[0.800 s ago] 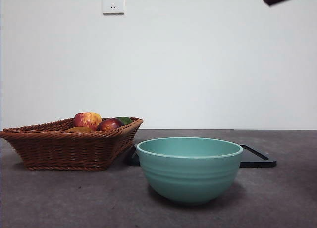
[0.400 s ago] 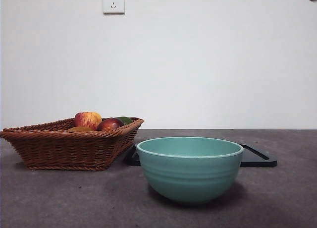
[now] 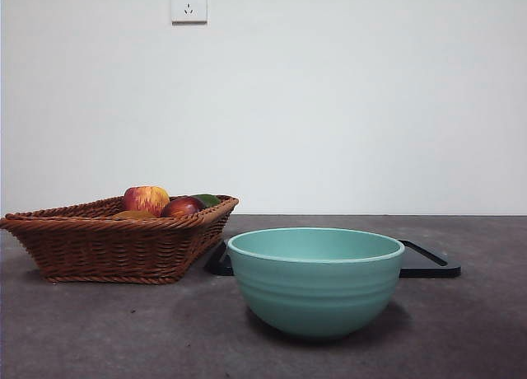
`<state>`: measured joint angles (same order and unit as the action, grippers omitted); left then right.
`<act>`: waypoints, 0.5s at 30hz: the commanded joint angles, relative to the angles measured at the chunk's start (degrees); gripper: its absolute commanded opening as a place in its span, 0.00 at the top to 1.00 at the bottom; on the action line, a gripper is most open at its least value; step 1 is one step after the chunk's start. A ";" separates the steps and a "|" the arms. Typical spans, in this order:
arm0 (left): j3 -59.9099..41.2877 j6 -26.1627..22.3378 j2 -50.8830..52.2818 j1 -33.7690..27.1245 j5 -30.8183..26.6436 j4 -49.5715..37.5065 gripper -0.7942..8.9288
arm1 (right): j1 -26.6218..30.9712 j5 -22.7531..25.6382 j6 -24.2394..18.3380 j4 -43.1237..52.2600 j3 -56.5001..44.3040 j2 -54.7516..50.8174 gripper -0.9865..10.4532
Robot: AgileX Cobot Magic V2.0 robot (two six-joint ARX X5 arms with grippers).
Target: Pick up the wifruite, put it on the bowl, pick up the plate, put it on desk
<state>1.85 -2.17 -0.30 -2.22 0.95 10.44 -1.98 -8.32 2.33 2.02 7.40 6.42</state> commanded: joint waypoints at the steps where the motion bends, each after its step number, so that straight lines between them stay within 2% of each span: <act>1: -1.18 0.28 0.13 -0.07 -0.11 0.37 0.91 | 0.39 1.53 -0.44 1.57 -1.68 -1.29 0.91; 10: -1.18 0.31 0.13 -0.07 -0.11 0.37 0.91 | 0.42 2.80 0.00 1.75 -6.73 -4.66 0.91; 15: -1.18 0.31 0.13 -0.07 -0.11 0.37 0.91 | 0.42 2.82 -0.02 -2.45 -6.80 -6.12 0.91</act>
<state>1.85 -2.11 -0.30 -2.22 0.95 10.44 -1.54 -5.76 2.35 -0.47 0.91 0.56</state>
